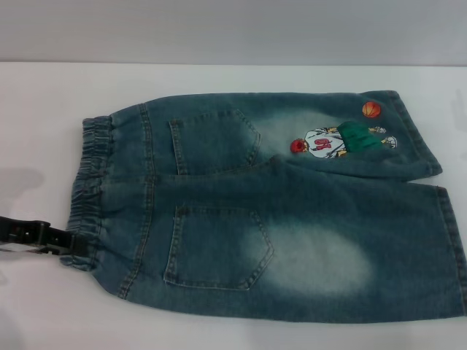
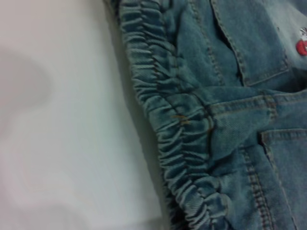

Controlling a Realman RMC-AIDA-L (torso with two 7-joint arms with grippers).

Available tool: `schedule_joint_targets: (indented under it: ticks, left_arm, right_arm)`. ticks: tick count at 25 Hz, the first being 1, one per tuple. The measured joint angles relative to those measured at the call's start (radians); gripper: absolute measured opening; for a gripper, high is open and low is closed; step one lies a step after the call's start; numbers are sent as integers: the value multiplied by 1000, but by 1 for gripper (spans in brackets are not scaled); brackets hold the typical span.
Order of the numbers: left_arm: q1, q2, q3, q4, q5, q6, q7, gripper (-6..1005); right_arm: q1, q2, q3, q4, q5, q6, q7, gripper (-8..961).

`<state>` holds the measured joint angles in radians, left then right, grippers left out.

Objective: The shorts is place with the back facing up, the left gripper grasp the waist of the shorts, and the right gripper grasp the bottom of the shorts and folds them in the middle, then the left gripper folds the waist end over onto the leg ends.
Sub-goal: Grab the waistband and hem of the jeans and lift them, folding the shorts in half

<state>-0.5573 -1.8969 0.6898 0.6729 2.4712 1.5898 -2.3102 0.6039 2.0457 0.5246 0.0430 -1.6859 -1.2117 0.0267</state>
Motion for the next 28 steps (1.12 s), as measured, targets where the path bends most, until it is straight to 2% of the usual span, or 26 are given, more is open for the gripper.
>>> schedule_joint_targets:
  ticks: [3,8,14,19,23,26,28]
  left_arm:
    - [1,-1,4,1,0,-5,2,573]
    - [-3,-2,12,2,0,-14,1,332]
    - [-4,-2,12,2,0,-21,6,103]
    - [-4,-2,4,3,-5,-35,11,41]
    - [-5,-4,-2,11,-9,-56,13,41]
    - [-9,-16,-36,14,-10,-70,30,41]
    - [-12,-24,-72,14,-10,-76,46,41]
  right_arm:
    - [-2,1,0,0,0,0,0,563]
    - [-3,2,0,-2,0,0,-1,562]
    - [-3,2,2,-8,0,0,-1,562]
    - [0,2,2,-8,0,0,1,562]
    - [1,2,3,-7,8,-1,18,561]
    - [4,-1,5,-9,24,-13,110,562]
    - [6,-9,0,-22,26,-29,243,562]
